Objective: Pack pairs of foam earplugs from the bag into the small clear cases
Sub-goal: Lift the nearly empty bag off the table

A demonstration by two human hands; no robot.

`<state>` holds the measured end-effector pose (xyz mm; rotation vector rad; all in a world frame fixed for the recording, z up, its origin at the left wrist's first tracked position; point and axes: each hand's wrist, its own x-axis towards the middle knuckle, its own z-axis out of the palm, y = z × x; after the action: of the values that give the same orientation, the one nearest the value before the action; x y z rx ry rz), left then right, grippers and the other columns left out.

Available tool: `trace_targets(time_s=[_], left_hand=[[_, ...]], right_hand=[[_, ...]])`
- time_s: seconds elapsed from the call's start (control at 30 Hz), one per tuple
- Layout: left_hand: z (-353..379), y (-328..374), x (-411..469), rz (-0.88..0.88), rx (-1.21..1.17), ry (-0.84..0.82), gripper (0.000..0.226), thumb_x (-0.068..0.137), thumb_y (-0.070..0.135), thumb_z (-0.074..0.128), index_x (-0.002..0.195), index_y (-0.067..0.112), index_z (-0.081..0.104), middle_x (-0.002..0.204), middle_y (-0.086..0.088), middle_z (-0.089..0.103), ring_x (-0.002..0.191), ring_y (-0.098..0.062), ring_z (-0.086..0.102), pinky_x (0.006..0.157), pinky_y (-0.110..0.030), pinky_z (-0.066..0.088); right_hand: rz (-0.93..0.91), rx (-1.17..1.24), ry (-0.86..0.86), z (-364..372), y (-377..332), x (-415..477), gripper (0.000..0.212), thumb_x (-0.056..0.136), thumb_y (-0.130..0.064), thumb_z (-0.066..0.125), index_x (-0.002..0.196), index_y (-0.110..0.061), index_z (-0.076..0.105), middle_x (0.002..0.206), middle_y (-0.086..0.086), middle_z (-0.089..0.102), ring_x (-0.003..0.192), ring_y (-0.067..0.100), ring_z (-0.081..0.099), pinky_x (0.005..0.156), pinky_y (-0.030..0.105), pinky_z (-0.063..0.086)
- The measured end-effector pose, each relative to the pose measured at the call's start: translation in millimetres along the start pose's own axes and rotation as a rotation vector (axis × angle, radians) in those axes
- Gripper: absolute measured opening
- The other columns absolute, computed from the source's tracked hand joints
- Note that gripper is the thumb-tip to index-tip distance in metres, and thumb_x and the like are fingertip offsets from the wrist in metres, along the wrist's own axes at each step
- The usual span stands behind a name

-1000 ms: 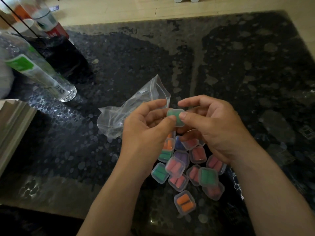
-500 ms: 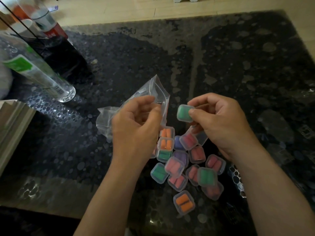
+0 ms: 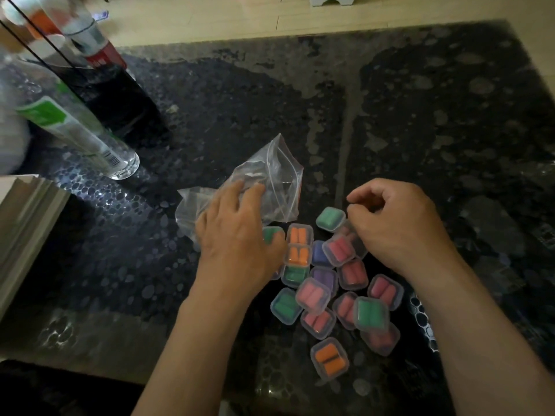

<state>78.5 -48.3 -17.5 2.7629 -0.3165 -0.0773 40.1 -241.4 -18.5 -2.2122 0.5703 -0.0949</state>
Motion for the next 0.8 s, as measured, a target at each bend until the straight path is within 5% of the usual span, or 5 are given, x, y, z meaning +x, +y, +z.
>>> trace_targets(time_s=[0.17,0.37,0.47,0.63,0.8], left_hand=[[5,-4,3,-0.016,0.012,-0.008,0.044,0.093,0.032,0.064,0.135,0.02,0.059,0.141,-0.002,0.054,0.132,-0.025,0.049,0.113,-0.048,0.037],[7,-5,6,0.088,-0.122,0.223,0.008,0.096,0.012,0.062,0.094,0.011,0.07,0.101,0.0,0.061,0.086,-0.021,0.059,0.078,-0.05,0.056],[2,-1,5,0.074,-0.139,0.24,0.013,0.091,0.014,0.068,0.104,0.012,0.068,0.113,-0.002,0.059,0.099,-0.022,0.059,0.086,-0.047,0.055],[-5,-10,7,-0.344,0.094,-0.003,0.078,0.087,0.039,0.068,0.152,0.023,0.029,0.159,-0.018,0.027,0.147,-0.041,0.026,0.118,-0.058,0.025],[-4,-22,8,-0.38,0.053,-0.019,0.042,0.096,0.026,0.058,0.137,0.017,0.054,0.138,-0.02,0.05,0.125,-0.042,0.048,0.101,-0.05,0.041]], right_hand=[[-0.033,0.03,0.018,-1,-3,-3,0.017,0.091,-0.019,0.065,0.086,-0.035,0.065,0.075,-0.02,0.06,0.068,-0.005,0.059,0.058,0.01,0.041],[-0.101,0.075,0.059,2,-4,-3,0.026,0.091,-0.017,0.063,0.077,-0.039,0.06,0.072,-0.019,0.061,0.076,-0.013,0.059,0.053,0.008,0.046],[-0.116,0.099,0.07,1,-5,-4,0.026,0.091,-0.016,0.064,0.077,-0.038,0.061,0.072,-0.019,0.062,0.074,-0.011,0.06,0.059,0.004,0.045],[-0.133,0.116,0.056,0,-5,-5,0.021,0.092,-0.018,0.063,0.082,-0.036,0.064,0.074,-0.02,0.063,0.078,-0.009,0.061,0.056,0.009,0.047],[-0.132,0.118,0.034,1,-6,-5,0.021,0.094,-0.017,0.062,0.086,-0.036,0.064,0.078,-0.018,0.063,0.079,-0.011,0.06,0.056,0.005,0.046]])
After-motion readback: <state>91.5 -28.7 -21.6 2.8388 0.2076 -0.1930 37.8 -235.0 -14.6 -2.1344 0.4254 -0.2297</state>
